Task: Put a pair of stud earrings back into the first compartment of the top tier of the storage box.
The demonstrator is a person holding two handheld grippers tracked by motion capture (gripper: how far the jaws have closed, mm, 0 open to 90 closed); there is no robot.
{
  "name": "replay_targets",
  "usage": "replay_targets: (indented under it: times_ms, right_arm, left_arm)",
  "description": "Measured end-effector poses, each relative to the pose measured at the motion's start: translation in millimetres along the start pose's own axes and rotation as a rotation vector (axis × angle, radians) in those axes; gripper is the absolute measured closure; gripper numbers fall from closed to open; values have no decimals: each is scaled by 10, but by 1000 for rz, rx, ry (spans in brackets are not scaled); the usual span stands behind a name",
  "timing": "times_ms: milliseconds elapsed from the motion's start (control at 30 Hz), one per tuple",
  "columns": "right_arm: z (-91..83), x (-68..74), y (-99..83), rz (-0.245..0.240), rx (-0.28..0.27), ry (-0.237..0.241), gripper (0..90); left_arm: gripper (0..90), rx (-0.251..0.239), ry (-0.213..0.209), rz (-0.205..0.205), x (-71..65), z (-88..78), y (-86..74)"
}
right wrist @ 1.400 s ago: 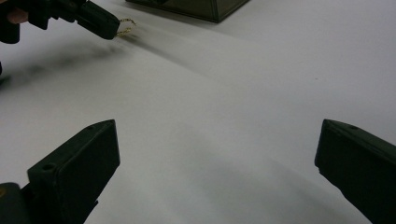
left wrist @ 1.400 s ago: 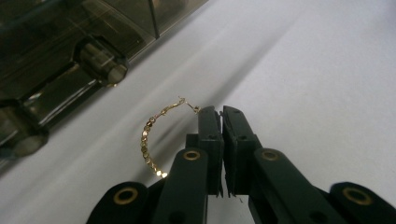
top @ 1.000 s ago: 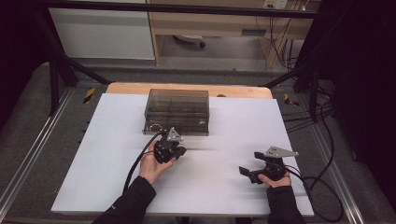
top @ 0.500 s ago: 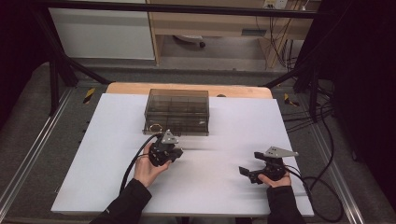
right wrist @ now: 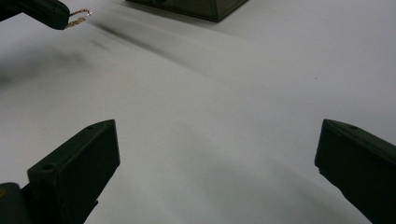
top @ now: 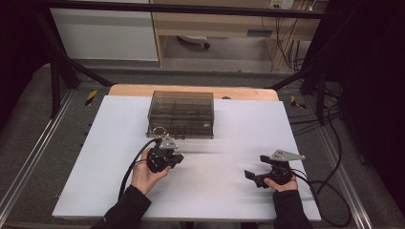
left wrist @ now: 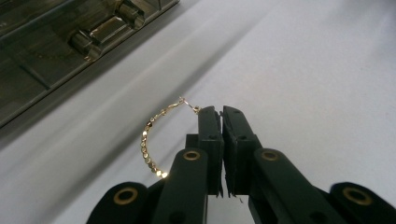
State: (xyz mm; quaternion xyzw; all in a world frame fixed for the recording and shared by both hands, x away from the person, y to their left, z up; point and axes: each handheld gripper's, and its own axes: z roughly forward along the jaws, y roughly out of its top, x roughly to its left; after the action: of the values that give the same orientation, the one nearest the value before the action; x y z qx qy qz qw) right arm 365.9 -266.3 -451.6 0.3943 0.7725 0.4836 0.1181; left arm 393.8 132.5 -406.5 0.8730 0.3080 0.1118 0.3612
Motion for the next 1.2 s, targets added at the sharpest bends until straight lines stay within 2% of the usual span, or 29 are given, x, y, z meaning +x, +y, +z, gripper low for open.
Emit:
replay_targets:
  times_ms: [600,1200]
  right_arm:
    - [-2,-2,1,0,0,0,5]
    - [3,-2,-1,-2,2,-1,6]
  left_arm:
    - [865,0,10,-13,28,-193,-99]
    - [865,-13,21,-17,90,-331,-108]
